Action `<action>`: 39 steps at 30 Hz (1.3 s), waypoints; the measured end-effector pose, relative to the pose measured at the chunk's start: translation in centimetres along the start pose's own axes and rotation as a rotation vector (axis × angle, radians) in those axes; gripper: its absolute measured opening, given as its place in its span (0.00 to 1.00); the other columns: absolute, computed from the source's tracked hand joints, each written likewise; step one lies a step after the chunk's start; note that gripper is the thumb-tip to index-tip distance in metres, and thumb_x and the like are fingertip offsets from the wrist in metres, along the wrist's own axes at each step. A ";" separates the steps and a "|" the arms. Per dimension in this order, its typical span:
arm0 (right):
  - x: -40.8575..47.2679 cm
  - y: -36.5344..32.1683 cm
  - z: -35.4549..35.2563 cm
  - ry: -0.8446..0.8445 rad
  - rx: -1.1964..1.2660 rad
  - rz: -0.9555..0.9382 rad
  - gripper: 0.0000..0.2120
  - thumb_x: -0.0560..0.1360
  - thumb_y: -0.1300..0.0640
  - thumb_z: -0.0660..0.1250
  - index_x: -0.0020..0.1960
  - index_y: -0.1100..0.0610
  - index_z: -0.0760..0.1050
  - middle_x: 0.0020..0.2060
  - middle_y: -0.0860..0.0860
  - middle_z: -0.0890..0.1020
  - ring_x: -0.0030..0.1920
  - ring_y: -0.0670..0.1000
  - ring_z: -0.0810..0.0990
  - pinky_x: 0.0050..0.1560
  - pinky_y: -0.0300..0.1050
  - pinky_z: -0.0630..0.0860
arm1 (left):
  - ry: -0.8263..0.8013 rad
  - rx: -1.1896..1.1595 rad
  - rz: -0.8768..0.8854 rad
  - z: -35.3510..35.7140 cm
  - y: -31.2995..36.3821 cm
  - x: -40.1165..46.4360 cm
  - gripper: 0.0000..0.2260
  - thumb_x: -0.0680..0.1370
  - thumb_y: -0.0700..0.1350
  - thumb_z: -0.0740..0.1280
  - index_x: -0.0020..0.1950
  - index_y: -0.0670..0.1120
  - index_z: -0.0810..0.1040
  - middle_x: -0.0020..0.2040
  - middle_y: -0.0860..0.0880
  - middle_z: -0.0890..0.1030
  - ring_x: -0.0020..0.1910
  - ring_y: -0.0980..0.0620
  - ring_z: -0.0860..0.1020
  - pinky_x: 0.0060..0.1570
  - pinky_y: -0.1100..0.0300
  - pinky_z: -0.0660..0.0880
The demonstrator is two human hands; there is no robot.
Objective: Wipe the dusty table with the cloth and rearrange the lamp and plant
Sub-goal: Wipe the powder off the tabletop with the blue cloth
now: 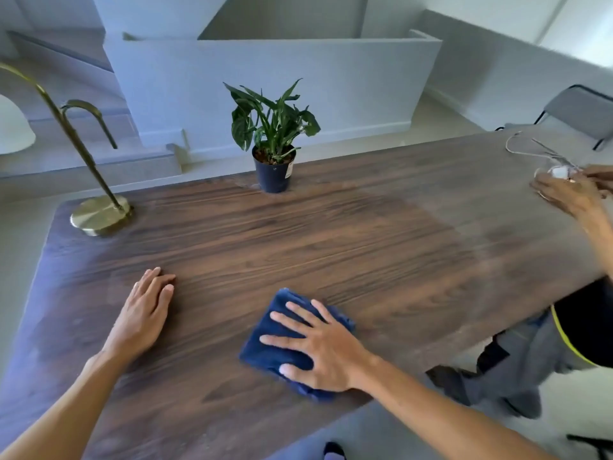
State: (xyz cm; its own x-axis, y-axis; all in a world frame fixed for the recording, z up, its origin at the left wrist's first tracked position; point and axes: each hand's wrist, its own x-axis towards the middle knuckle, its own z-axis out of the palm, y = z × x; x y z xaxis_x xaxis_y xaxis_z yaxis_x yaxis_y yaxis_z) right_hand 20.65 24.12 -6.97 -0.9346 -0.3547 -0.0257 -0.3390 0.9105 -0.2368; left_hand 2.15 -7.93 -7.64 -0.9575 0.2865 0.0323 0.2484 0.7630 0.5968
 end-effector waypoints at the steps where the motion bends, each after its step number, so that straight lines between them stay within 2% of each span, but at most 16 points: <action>1: -2.0 4.1 -0.7 -0.009 -0.025 0.128 0.26 0.79 0.31 0.50 0.76 0.28 0.50 0.80 0.38 0.46 0.80 0.45 0.40 0.78 0.60 0.39 | 0.015 0.038 0.007 0.4 0.1 -0.2 0.19 0.83 0.51 0.54 0.70 0.47 0.73 0.77 0.44 0.65 0.79 0.48 0.56 0.76 0.56 0.51; 4: -7.6 15.9 -4.3 0.026 -0.050 0.703 0.28 0.74 0.25 0.36 0.74 0.24 0.41 0.79 0.38 0.43 0.81 0.49 0.41 0.77 0.64 0.44 | 0.061 0.051 -0.036 1.3 1.4 -0.8 0.20 0.83 0.52 0.55 0.70 0.46 0.73 0.76 0.43 0.66 0.79 0.47 0.57 0.78 0.50 0.52; 6: -9.1 20.1 -6.0 0.050 0.056 1.025 0.32 0.75 0.26 0.36 0.77 0.30 0.42 0.81 0.42 0.42 0.81 0.53 0.39 0.76 0.66 0.41 | 0.075 0.034 -0.026 2.1 2.8 -1.3 0.19 0.82 0.52 0.56 0.68 0.45 0.74 0.75 0.43 0.68 0.77 0.45 0.61 0.76 0.47 0.57; 7: -8.8 20.4 -5.9 0.051 0.066 1.098 0.31 0.77 0.28 0.39 0.79 0.33 0.43 0.81 0.44 0.42 0.80 0.54 0.38 0.76 0.68 0.40 | 0.075 0.039 0.001 2.5 3.7 -1.5 0.18 0.82 0.51 0.57 0.67 0.45 0.75 0.74 0.43 0.69 0.76 0.45 0.63 0.75 0.47 0.60; 9: -6.9 17.8 -4.5 0.073 0.037 1.037 0.29 0.80 0.32 0.43 0.80 0.35 0.44 0.81 0.46 0.43 0.80 0.55 0.37 0.76 0.68 0.39 | 0.050 0.084 0.083 3.9 5.4 -1.0 0.17 0.82 0.50 0.59 0.67 0.46 0.75 0.73 0.44 0.70 0.74 0.45 0.66 0.73 0.46 0.63; 13: -7.1 7.5 -1.1 0.064 0.025 0.527 0.27 0.79 0.32 0.48 0.77 0.30 0.49 0.81 0.40 0.46 0.81 0.50 0.40 0.76 0.64 0.39 | 0.004 0.059 0.136 7.9 10.8 2.0 0.17 0.82 0.52 0.60 0.67 0.47 0.75 0.74 0.46 0.70 0.75 0.47 0.65 0.74 0.48 0.63; 16: -10.3 8.0 -1.7 0.037 0.038 0.348 0.26 0.79 0.32 0.51 0.76 0.27 0.51 0.79 0.36 0.47 0.80 0.45 0.39 0.76 0.56 0.34 | -0.015 0.067 0.125 10.3 13.5 3.6 0.16 0.82 0.50 0.62 0.67 0.45 0.75 0.74 0.44 0.70 0.76 0.46 0.65 0.74 0.47 0.62; 18: -12.6 12.4 -2.6 0.061 0.010 0.436 0.26 0.78 0.30 0.50 0.76 0.27 0.50 0.79 0.34 0.45 0.79 0.43 0.36 0.77 0.57 0.36 | -0.006 0.082 0.095 10.9 14.3 4.2 0.16 0.82 0.50 0.62 0.67 0.45 0.75 0.73 0.44 0.71 0.74 0.45 0.66 0.73 0.46 0.64; 22: -15.3 24.1 -5.2 0.097 -0.021 0.979 0.28 0.79 0.30 0.43 0.78 0.30 0.43 0.81 0.42 0.42 0.80 0.52 0.34 0.77 0.65 0.39 | 0.069 0.155 0.132 11.7 14.9 4.5 0.13 0.80 0.47 0.65 0.63 0.46 0.76 0.67 0.46 0.75 0.69 0.44 0.70 0.66 0.44 0.70; 25: -12.5 29.9 -7.3 0.114 0.064 1.298 0.32 0.78 0.30 0.43 0.80 0.36 0.43 0.81 0.47 0.42 0.79 0.60 0.35 0.74 0.71 0.36 | 0.131 0.227 0.150 12.2 14.8 4.9 0.09 0.78 0.46 0.68 0.58 0.49 0.76 0.60 0.49 0.76 0.63 0.44 0.72 0.59 0.43 0.71; 27: -8.5 32.3 -8.5 0.132 0.129 1.373 0.33 0.78 0.30 0.43 0.80 0.38 0.43 0.81 0.50 0.42 0.79 0.63 0.34 0.72 0.74 0.36 | 0.164 0.249 0.109 12.4 15.1 5.6 0.08 0.76 0.45 0.71 0.53 0.51 0.76 0.54 0.50 0.76 0.58 0.43 0.73 0.54 0.43 0.71; 30: -1.2 33.6 -9.0 0.137 0.158 1.270 0.33 0.78 0.31 0.43 0.81 0.38 0.43 0.81 0.50 0.42 0.79 0.63 0.35 0.72 0.74 0.36 | 0.201 0.279 0.061 12.7 15.2 7.6 0.10 0.73 0.45 0.75 0.48 0.52 0.76 0.49 0.50 0.75 0.53 0.42 0.73 0.50 0.43 0.71; 33: 3.9 30.0 -7.8 0.133 0.112 0.989 0.31 0.79 0.32 0.44 0.80 0.36 0.46 0.81 0.47 0.44 0.80 0.61 0.36 0.74 0.71 0.34 | 0.209 0.303 0.148 13.1 15.8 9.4 0.09 0.74 0.47 0.74 0.46 0.54 0.75 0.46 0.51 0.74 0.51 0.42 0.75 0.48 0.45 0.72; 35: 2.9 25.7 -6.4 0.128 0.104 0.743 0.29 0.78 0.32 0.47 0.79 0.34 0.50 0.81 0.44 0.46 0.80 0.57 0.38 0.75 0.67 0.35 | 0.197 0.305 0.252 13.6 16.6 10.3 0.05 0.77 0.55 0.65 0.46 0.54 0.74 0.46 0.54 0.74 0.50 0.46 0.75 0.48 0.49 0.72; 36: 0.9 23.6 -5.4 0.118 0.100 0.636 0.29 0.78 0.32 0.49 0.78 0.32 0.51 0.81 0.42 0.47 0.81 0.55 0.38 0.75 0.64 0.36 | 0.175 0.298 0.289 13.7 17.2 10.8 0.09 0.76 0.58 0.60 0.46 0.54 0.74 0.46 0.55 0.74 0.50 0.47 0.75 0.48 0.51 0.72; 39: -7.0 21.9 -4.5 0.165 0.021 0.631 0.28 0.76 0.28 0.52 0.75 0.26 0.52 0.79 0.35 0.49 0.81 0.49 0.45 0.74 0.58 0.42 | 0.115 0.252 0.321 14.4 18.8 12.6 0.13 0.75 0.60 0.55 0.47 0.55 0.74 0.47 0.58 0.73 0.49 0.50 0.75 0.48 0.53 0.72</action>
State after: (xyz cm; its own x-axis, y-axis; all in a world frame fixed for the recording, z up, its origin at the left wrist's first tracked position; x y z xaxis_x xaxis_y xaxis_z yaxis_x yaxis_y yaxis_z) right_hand 19.26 47.45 -7.58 -0.9582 0.2857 -0.0168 0.2810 0.9281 -0.2442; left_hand -3.17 18.37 -7.55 -0.8322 0.4770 0.2826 0.5511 0.7675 0.3276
